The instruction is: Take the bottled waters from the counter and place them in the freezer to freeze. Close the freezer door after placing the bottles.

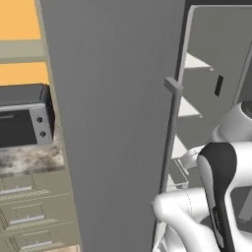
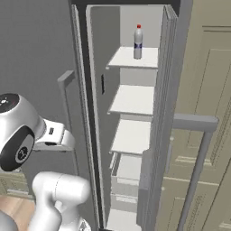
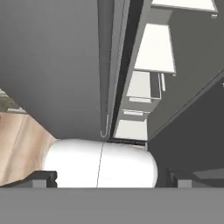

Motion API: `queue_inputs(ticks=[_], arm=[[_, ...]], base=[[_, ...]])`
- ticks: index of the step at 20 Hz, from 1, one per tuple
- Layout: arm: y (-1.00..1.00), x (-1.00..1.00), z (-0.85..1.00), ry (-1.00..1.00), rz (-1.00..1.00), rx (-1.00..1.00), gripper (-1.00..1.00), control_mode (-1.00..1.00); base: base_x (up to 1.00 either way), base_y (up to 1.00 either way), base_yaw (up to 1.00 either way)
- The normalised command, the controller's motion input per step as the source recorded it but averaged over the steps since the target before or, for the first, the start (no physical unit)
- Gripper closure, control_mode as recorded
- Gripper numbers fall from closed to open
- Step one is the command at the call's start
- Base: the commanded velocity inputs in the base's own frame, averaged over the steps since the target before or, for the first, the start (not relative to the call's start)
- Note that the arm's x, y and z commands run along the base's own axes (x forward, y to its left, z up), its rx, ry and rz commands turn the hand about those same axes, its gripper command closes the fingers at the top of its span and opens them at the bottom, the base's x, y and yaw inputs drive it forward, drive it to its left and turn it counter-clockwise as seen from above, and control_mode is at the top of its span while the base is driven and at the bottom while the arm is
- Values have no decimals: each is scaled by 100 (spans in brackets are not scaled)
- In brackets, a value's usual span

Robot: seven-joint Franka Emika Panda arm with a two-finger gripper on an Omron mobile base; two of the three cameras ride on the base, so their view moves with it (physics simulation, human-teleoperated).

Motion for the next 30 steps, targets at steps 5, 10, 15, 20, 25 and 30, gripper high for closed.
queue_inputs(ticks=[5, 10, 15, 20, 25, 30], arm=[[0, 0, 0, 0, 0, 0, -100, 100], [0, 0, 0, 0, 0, 0, -100, 100], [0, 0, 0, 0, 0, 0, -100, 100], [0, 0, 0, 0, 0, 0, -100, 100], [0, 0, 0, 0, 0, 0, -100, 100], [0, 0, 0, 0, 0, 0, -100, 100]], base=[[-28, 76, 10], [-18, 88, 17], [-2, 100, 20], [0, 100, 27], [0, 86, 25], [20, 62, 13]])
